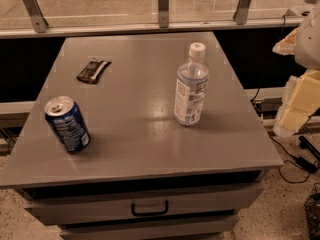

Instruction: Move blue plastic bottle near pepsi can

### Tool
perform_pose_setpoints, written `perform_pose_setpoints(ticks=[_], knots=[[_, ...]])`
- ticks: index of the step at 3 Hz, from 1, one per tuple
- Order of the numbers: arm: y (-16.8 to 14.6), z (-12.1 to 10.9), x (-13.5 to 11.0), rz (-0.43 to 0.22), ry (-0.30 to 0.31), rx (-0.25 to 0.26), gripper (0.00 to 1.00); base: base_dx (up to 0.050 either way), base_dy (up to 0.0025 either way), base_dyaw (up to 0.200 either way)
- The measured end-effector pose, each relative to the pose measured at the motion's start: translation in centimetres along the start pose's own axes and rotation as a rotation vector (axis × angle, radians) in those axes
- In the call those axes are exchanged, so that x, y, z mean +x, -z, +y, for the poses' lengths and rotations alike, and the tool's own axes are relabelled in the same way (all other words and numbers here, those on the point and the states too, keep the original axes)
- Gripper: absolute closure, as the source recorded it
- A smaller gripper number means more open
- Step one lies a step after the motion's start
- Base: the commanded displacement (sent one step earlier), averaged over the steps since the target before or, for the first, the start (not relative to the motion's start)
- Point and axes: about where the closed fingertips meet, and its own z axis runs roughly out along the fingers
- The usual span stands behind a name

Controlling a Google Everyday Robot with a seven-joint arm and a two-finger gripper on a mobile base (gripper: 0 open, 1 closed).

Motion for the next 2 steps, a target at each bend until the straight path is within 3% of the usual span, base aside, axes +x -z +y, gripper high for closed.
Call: perform_pose_setpoints(ticks=[2], knots=[[0.01,0.00,-0.01,0.000,0.000,0.001,0.00,0.000,0.00003,0.054]])
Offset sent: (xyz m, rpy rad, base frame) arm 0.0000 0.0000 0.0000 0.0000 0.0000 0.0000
